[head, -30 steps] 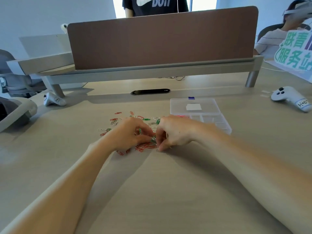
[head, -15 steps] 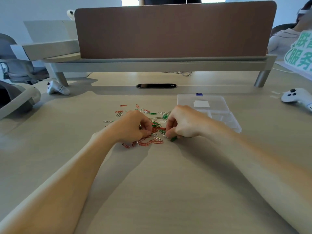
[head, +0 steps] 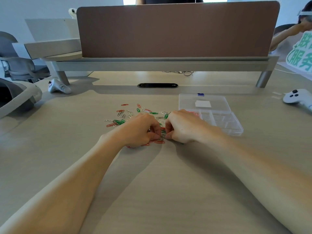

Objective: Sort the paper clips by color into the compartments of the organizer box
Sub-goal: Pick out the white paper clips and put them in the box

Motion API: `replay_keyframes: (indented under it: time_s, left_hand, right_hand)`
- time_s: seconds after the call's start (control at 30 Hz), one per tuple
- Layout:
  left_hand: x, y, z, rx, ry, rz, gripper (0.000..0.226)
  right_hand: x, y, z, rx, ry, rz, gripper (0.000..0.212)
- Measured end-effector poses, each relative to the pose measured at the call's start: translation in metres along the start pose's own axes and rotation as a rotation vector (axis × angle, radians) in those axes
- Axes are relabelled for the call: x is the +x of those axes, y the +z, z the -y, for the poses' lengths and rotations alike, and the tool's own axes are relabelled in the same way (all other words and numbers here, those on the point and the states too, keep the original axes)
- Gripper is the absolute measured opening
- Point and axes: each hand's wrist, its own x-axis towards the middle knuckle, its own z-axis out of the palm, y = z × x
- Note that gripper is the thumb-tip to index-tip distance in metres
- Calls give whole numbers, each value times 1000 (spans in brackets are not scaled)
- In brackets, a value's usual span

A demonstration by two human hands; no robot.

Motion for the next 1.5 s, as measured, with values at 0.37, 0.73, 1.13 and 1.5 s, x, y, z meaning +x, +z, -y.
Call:
replay_keyframes:
  time_s: [0.37,0.73,1.13,1.5]
  left_hand:
    - [16,-1,-20,-312,-17,-309,9]
    - [51,0,-43,-213,45,-260,8]
    - [-24,-23,30,-251,-101,-2,11]
    - [-28,-22,30,-200,-127,88,11]
  right_hand:
    - [-7,-68,-55,182,104,58,16]
    - [2,-50,-69,123,132,123,6]
    - [5,-16,-7,152,-112,65,7]
    - [2,-10,-3,37,-87,57,12]
